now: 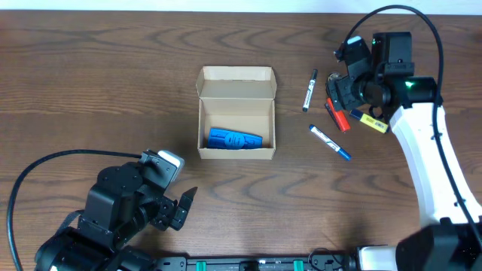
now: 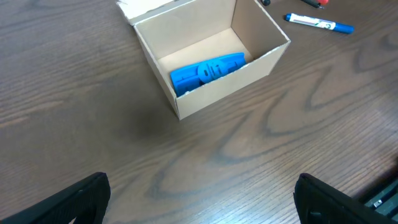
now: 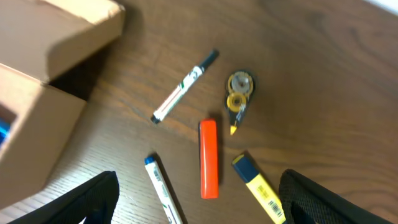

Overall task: Pack container
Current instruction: 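Move the right gripper to the red stapler, then grasp the red stapler with the right gripper and lift, then lower the red stapler into the box beside the blue case and release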

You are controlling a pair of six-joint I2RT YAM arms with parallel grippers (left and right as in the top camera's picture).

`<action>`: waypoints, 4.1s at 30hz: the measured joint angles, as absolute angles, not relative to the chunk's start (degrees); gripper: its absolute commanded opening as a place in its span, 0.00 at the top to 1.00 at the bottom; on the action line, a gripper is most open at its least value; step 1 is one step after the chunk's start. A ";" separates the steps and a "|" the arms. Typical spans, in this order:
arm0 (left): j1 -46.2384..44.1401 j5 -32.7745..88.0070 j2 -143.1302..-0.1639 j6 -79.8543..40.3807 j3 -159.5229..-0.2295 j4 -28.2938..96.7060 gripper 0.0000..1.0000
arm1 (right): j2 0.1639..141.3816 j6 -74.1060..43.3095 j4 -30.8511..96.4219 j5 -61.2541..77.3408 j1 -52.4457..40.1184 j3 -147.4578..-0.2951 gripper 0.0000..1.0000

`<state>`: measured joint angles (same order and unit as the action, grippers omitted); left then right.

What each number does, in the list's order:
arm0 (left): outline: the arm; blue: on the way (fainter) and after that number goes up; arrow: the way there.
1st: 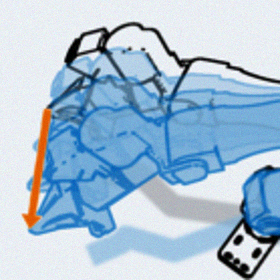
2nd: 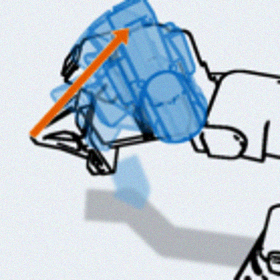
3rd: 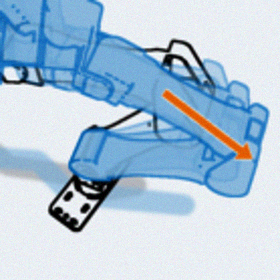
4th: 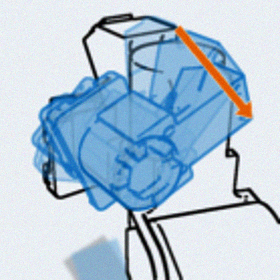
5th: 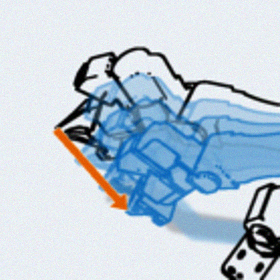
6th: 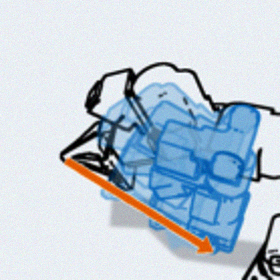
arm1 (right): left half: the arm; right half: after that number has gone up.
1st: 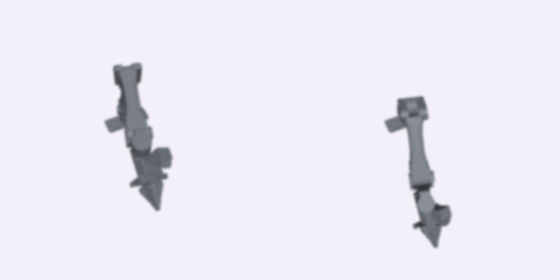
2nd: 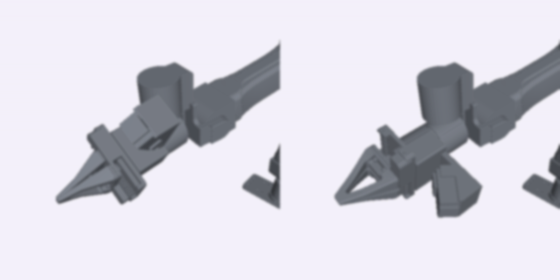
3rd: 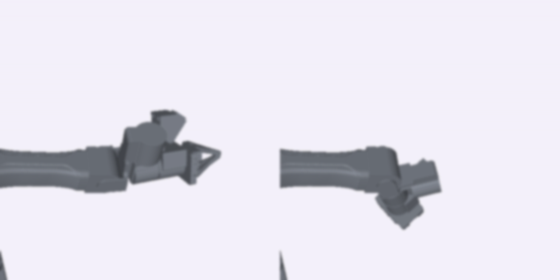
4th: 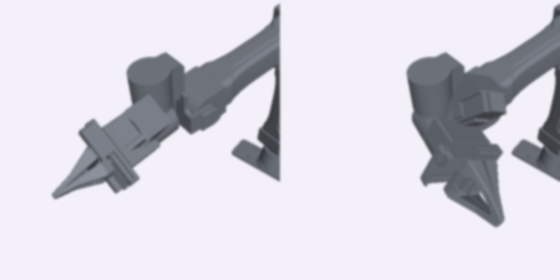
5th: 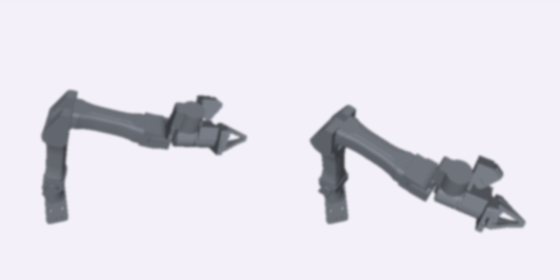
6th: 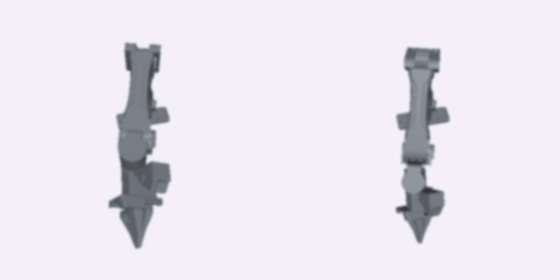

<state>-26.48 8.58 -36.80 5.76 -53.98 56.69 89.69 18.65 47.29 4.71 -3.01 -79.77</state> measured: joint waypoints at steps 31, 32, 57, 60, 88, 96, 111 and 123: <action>-26.48 8.58 -36.80 5.76 -53.98 56.66 0.05 | 114.26 19.29 45.45 4.69 1.91 -78.48 0.32; -26.48 8.58 -36.80 5.76 -53.98 56.69 0.05 | 114.28 19.29 45.36 4.69 1.91 -78.46 0.34; -26.48 8.58 -36.80 5.78 -53.98 56.69 0.05 | 115.15 19.70 38.61 4.67 1.85 -75.22 0.71; -26.48 8.58 -36.80 5.76 -53.98 56.69 0.05 | 115.26 19.55 38.63 4.64 1.85 -75.22 0.77; -26.48 8.58 -36.80 5.78 -53.98 56.69 0.05 | 93.67 11.99 41.04 12.75 -16.19 -90.02 0.99; -26.48 8.58 -36.80 5.76 -53.98 56.69 0.05 | 98.56 22.94 38.30 14.00 -28.58 -89.89 0.99; -26.48 8.58 -36.80 5.76 -53.98 56.66 0.05 | 113.93 45.36 37.98 13.13 -37.69 -89.19 0.99; -26.48 8.58 -36.80 5.76 -53.98 56.66 0.05 | 114.61 49.19 38.65 11.57 -37.82 -89.17 0.99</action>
<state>-26.48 8.58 -36.80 5.76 -53.98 56.66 114.61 49.19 38.65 11.57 -37.82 -89.17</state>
